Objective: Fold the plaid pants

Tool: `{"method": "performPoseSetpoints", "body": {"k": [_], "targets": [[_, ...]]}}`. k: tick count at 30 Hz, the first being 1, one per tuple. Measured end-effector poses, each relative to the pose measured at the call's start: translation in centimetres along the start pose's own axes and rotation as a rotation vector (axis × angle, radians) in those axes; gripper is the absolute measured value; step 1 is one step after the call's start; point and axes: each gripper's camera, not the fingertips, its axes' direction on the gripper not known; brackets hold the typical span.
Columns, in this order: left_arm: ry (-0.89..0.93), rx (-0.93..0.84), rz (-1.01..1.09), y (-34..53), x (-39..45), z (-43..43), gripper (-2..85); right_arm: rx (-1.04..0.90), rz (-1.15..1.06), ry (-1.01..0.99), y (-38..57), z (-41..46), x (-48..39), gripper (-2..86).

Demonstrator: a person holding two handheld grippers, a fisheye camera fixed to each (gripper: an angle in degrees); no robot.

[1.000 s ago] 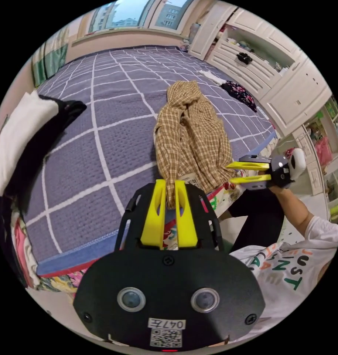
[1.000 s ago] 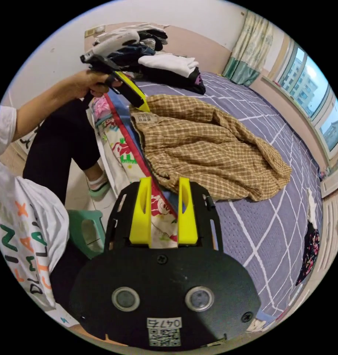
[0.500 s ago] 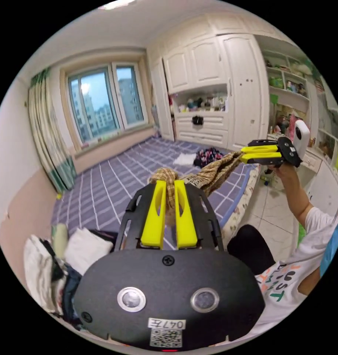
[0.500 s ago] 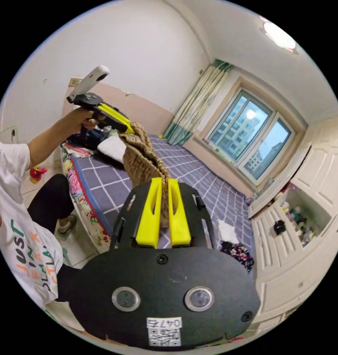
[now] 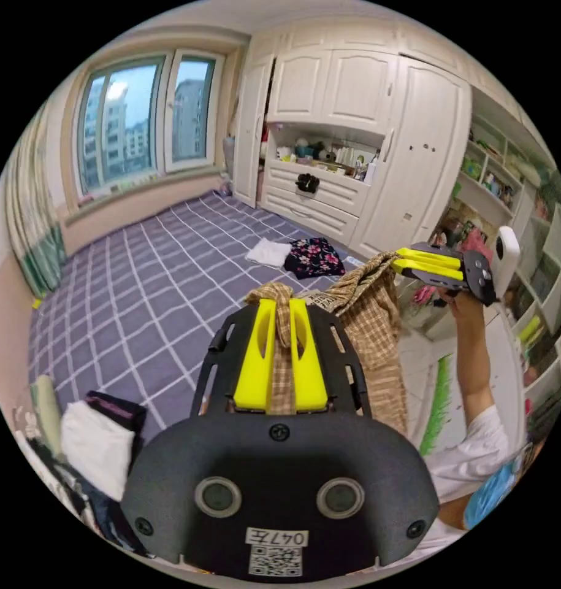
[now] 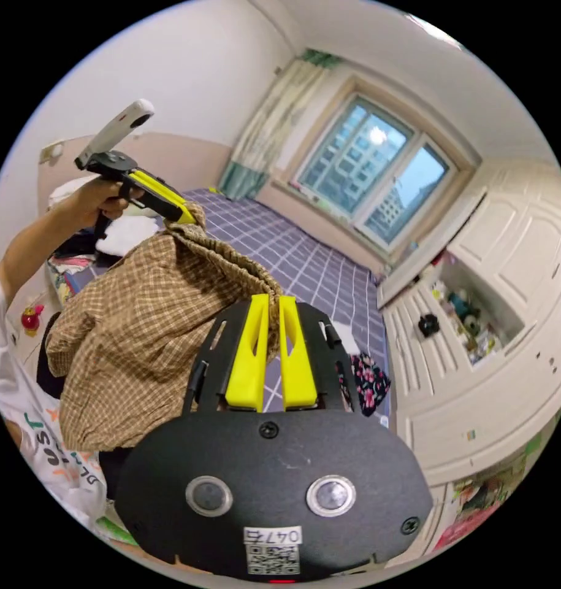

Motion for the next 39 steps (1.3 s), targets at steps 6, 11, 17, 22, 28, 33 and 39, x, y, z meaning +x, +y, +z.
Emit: {"method": "performPoseSetpoints", "body": {"k": [6,11,17,22,28,33,39], "targets": [[0.294,0.095,0.028,-8.4,2.3,9.2,2.2,0.011,0.145,0.218,6.1,-3.8,7.0,0.5],[0.384,0.161,0.102,-11.6,3.9,11.6,2.9,0.041,0.111,0.227,9.3,-8.8,4.2,0.1],[0.463,-0.19,0.085,-7.5,-2.7,25.6,3.1,-0.027,0.035,0.07,14.1,3.1,-8.7,-0.1],[0.332,-0.552,0.088,2.6,-9.2,36.4,2.2,-0.092,-0.064,-0.036,17.6,18.0,-26.3,0.4],[0.158,-0.728,-0.076,14.3,-20.5,35.7,2.1,-0.041,-0.081,-0.315,15.4,27.1,-41.2,0.6],[0.033,-0.779,-0.189,19.9,-27.1,31.0,3.9,0.037,-0.061,-0.471,12.4,29.8,-48.1,0.8],[0.002,-0.719,-0.35,26.4,-32.0,27.8,10.0,-0.024,-0.096,-0.633,13.0,35.0,-54.6,6.0]]}}
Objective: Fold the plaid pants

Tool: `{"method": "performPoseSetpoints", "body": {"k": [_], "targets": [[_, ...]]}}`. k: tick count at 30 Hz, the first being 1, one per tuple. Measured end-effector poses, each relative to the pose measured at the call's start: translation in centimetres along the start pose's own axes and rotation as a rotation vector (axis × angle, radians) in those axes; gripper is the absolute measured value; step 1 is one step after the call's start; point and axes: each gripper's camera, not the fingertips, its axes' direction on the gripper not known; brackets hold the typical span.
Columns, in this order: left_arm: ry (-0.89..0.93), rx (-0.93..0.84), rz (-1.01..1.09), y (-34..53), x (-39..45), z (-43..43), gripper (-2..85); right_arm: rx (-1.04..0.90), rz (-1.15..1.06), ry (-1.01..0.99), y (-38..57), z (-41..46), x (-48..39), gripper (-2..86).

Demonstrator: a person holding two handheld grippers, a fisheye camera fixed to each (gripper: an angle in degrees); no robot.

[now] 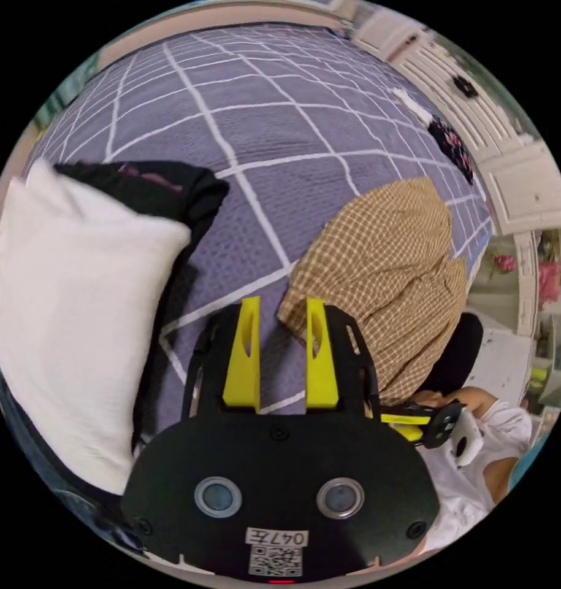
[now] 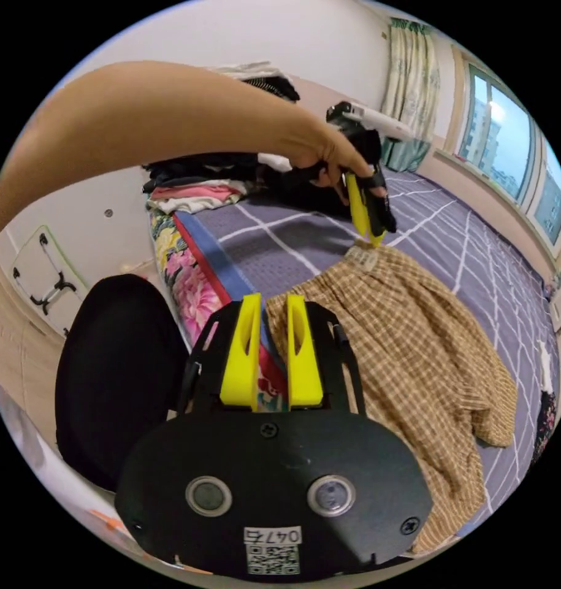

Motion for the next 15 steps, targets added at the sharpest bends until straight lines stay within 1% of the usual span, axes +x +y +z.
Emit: {"method": "performPoseSetpoints", "body": {"k": [1,2,4,6,8,9,11,13,14,15], "targets": [[0.035,0.024,-0.069,0.9,-1.4,-0.4,10.2,-0.007,-0.004,-0.054,0.7,0.9,0.1,7.6],[0.029,0.055,-0.112,2.0,-2.3,-1.3,10.3,-0.006,-0.005,-0.077,1.0,1.1,0.2,8.4],[-0.037,0.119,-0.148,3.9,-2.6,-3.5,9.5,0.038,-0.001,-0.126,2.4,0.0,0.7,10.4],[-0.067,0.207,-0.149,6.0,-1.7,-6.3,9.8,0.101,-0.002,-0.156,3.6,-2.5,1.2,11.2],[-0.03,0.334,-0.103,9.0,1.1,-9.1,9.5,0.174,0.004,-0.165,5.0,-6.1,2.4,11.2],[-0.018,0.354,-0.084,9.7,1.9,-9.5,9.4,0.217,0.026,-0.151,6.4,-8.7,4.0,11.1],[-0.043,0.405,-0.034,12.2,5.0,-10.1,8.9,0.272,0.076,-0.098,9.1,-12.5,7.8,10.1],[-0.081,0.442,-0.02,13.7,6.4,-9.7,8.7,0.299,0.138,0.101,13.5,-17.0,14.5,8.9],[-0.091,0.463,-0.019,14.4,6.9,-9.4,8.7,0.294,0.151,0.172,14.5,-18.0,16.4,8.8],[-0.091,0.471,-0.016,14.6,7.0,-9.1,8.8,0.266,0.18,0.315,16.5,-19.5,20.6,8.5]]}}
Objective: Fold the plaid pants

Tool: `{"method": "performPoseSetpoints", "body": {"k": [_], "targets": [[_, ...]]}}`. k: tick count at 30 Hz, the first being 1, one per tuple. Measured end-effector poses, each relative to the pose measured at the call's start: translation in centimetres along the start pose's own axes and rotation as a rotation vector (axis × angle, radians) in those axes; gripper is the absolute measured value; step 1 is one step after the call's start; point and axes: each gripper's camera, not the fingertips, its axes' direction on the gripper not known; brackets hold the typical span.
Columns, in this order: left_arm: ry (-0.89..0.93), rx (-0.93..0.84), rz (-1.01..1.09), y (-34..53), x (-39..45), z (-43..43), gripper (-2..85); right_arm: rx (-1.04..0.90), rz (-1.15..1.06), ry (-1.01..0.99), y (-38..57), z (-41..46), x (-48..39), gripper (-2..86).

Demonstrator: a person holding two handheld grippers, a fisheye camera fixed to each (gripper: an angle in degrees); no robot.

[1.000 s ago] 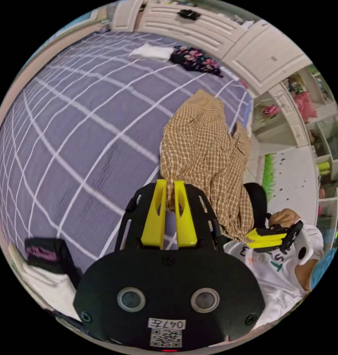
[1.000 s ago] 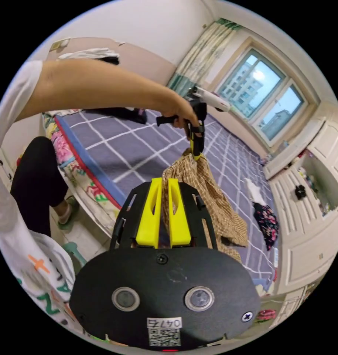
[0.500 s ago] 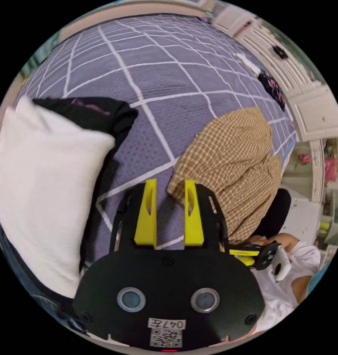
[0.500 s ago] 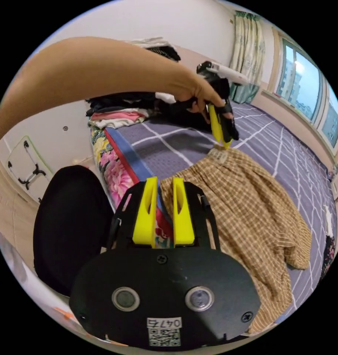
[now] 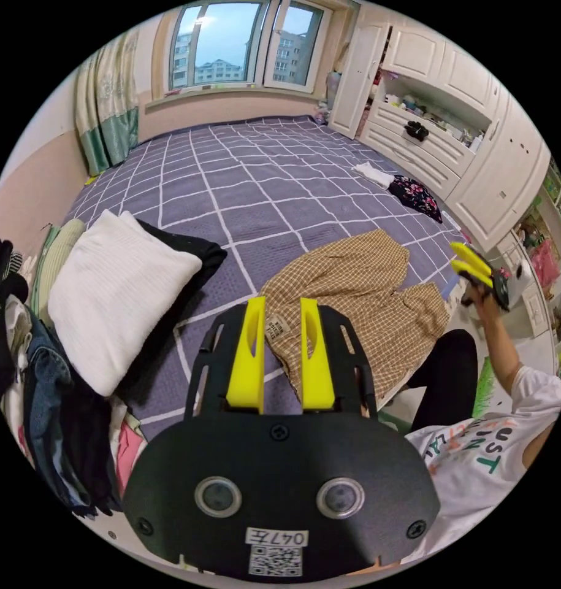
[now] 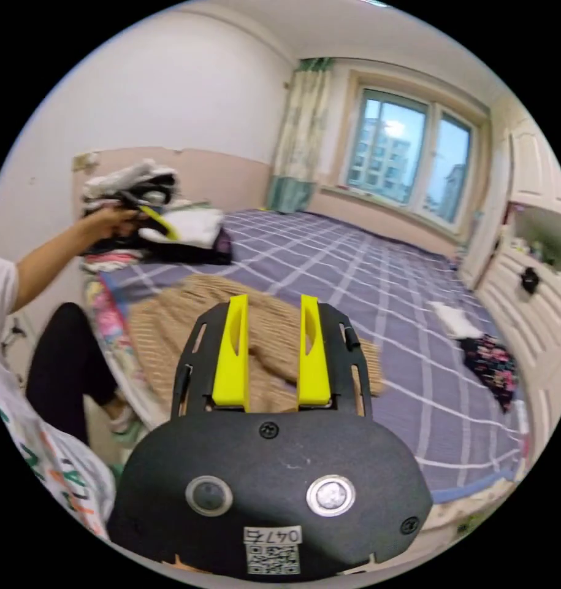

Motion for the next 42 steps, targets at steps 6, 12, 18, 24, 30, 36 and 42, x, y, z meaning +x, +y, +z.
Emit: {"method": "performPoseSetpoints", "body": {"k": [6,12,18,24,30,36,42], "targets": [[0.023,0.05,0.029,0.3,-1.2,3.3,12.5,-0.272,0.017,0.21,3.5,5.7,19.9,7.6],[0.09,-0.058,0.115,-0.8,-3.0,8.9,13.6,-0.34,-0.006,-0.024,6.1,15.4,26.4,6.3],[0.087,-0.147,0.164,0.3,-3.5,13.4,10.4,-0.501,-0.059,-0.153,7.7,23.1,29.1,7.0],[0.102,-0.115,0.237,0.9,-2.4,12.2,2.4,-0.579,-0.132,-0.188,8.9,24.3,27.9,0.9],[-0.07,-0.031,0.295,-0.4,1.1,8.4,1.2,-0.435,-0.149,-0.063,7.2,19.0,27.8,0.0],[-0.208,-0.163,0.274,-5.1,1.7,11.4,2.1,-0.389,-0.035,0.03,5.8,18.4,32.0,0.0],[-0.201,-0.297,0.254,-5.6,0.2,16.6,9.1,-0.539,0.058,0.008,9.1,22.9,32.3,2.3]]}}
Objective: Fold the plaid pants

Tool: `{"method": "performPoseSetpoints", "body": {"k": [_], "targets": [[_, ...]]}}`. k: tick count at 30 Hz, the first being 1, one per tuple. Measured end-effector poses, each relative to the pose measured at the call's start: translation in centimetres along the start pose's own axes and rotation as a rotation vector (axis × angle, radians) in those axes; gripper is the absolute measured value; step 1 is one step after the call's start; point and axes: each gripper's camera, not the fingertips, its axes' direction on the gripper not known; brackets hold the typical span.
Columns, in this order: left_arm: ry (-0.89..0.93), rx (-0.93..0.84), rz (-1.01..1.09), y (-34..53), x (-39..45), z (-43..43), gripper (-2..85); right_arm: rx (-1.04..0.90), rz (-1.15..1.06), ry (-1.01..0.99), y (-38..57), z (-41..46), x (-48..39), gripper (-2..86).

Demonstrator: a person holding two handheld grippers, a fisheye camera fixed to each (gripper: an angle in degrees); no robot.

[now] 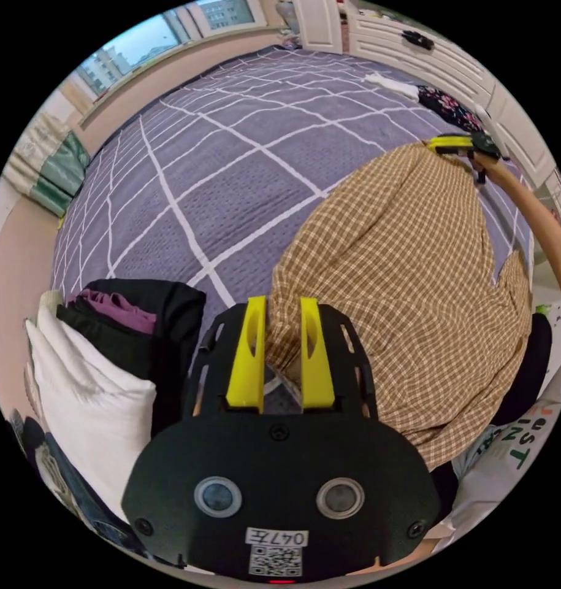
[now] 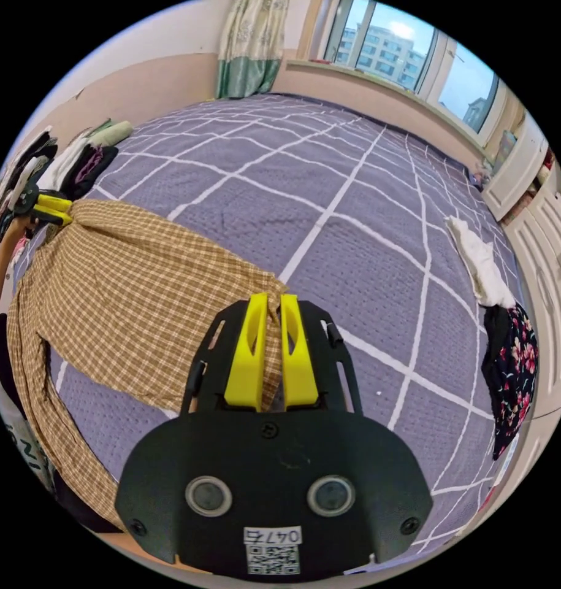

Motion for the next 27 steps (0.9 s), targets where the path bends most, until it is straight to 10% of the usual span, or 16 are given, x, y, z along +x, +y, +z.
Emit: {"method": "performPoseSetpoints", "body": {"k": [12,22,27], "targets": [[0.209,0.163,-0.116,16.3,2.7,-11.5,11.9,0.417,-0.076,-0.054,15.9,-23.2,-6.1,4.8],[-0.028,0.105,0.127,19.3,14.0,-7.4,14.4,0.205,-0.228,-0.115,34.6,-29.7,-22.2,4.8],[0.211,0.285,0.149,20.9,14.1,-8.8,16.6,0.121,-0.359,-0.089,35.7,-29.0,-27.2,5.9]]}}
